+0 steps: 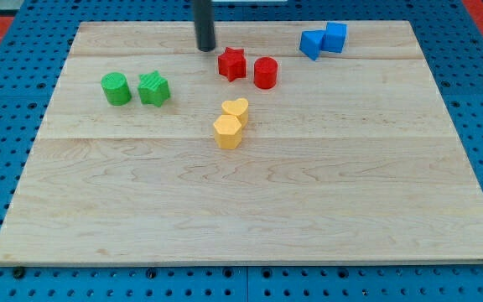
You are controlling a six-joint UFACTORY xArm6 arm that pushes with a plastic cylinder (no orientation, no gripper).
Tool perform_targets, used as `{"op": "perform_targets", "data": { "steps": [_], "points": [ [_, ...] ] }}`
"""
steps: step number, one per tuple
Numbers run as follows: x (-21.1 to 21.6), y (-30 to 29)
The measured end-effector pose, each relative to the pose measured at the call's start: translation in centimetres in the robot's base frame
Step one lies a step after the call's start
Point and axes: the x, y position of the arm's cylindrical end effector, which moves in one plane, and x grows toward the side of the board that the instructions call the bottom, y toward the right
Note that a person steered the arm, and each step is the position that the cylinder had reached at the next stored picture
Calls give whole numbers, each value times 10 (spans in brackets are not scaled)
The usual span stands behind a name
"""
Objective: Move the red circle to the right of the red star
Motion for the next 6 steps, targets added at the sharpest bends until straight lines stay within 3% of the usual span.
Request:
{"op": "perform_targets", "data": {
  "steps": [3,5,6],
  "points": [
    [104,44],
    [38,51],
    [43,104]
  ]
}}
